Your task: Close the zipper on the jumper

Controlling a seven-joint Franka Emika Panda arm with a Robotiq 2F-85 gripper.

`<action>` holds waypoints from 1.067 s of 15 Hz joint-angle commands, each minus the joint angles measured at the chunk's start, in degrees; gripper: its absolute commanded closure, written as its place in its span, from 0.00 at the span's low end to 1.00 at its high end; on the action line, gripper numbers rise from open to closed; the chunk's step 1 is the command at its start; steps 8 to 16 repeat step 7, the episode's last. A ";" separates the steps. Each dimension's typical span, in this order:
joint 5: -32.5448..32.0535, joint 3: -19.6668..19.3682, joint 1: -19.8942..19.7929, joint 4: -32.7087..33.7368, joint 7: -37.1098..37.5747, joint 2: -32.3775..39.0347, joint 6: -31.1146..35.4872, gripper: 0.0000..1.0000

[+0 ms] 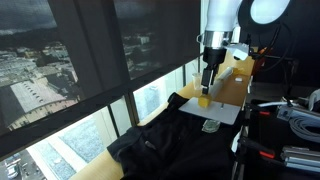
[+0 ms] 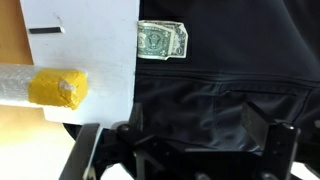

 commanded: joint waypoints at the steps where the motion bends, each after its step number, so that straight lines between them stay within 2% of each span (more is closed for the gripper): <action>1: 0.06 1.60 -1.74 0.02 -0.11 -0.08 -0.11 0.00; 16: 0.01 1.95 -1.59 0.09 0.01 0.86 -0.11 0.00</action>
